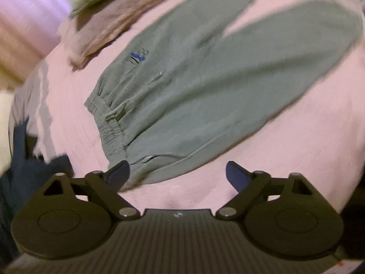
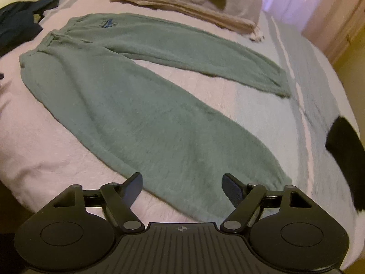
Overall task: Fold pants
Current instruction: 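Grasp one leg cuff with the left tool while the right tool grasps the other cuff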
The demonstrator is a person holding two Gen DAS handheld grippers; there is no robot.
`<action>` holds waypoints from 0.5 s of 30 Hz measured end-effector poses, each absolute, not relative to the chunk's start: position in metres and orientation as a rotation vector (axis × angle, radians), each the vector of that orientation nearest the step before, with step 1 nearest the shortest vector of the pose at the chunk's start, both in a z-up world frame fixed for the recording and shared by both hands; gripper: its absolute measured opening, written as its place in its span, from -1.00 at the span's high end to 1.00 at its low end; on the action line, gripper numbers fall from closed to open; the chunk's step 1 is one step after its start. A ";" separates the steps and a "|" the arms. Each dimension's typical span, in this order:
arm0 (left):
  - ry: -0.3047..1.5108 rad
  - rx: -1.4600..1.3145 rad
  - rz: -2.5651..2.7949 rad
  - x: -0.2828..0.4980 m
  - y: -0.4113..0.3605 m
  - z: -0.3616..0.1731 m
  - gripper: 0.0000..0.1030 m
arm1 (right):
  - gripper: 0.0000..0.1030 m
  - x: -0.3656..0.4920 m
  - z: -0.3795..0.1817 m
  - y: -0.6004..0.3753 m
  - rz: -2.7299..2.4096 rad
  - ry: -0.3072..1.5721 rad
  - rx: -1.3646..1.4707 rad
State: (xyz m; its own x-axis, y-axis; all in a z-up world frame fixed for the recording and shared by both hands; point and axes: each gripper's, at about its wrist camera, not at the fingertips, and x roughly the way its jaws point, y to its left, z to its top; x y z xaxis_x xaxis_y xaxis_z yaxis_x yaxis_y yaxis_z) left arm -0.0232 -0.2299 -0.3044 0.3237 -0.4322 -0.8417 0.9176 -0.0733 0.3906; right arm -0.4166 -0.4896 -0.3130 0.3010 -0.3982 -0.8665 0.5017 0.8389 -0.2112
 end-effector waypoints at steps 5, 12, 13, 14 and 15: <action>0.403 1.370 -1.285 0.004 -0.228 -0.358 -0.35 | -0.21 -0.413 -0.348 -0.493 -0.555 1.131 0.030; 0.164 1.562 -1.389 0.017 -0.222 -0.406 -0.27 | -0.21 -0.418 -0.378 -0.494 -0.538 1.174 -0.008; 0.134 1.578 -1.395 0.019 -0.221 -0.408 -0.21 | -0.21 -0.420 -0.380 -0.493 -0.537 1.178 -0.021; 0.097 1.596 -1.390 0.022 -0.221 -0.411 -0.14 | -0.21 -0.421 -0.382 -0.492 -0.538 1.182 -0.029; 0.072 1.612 -1.386 0.026 -0.221 -0.412 -0.11 | -0.21 -0.422 -0.384 -0.492 -0.535 1.189 -0.037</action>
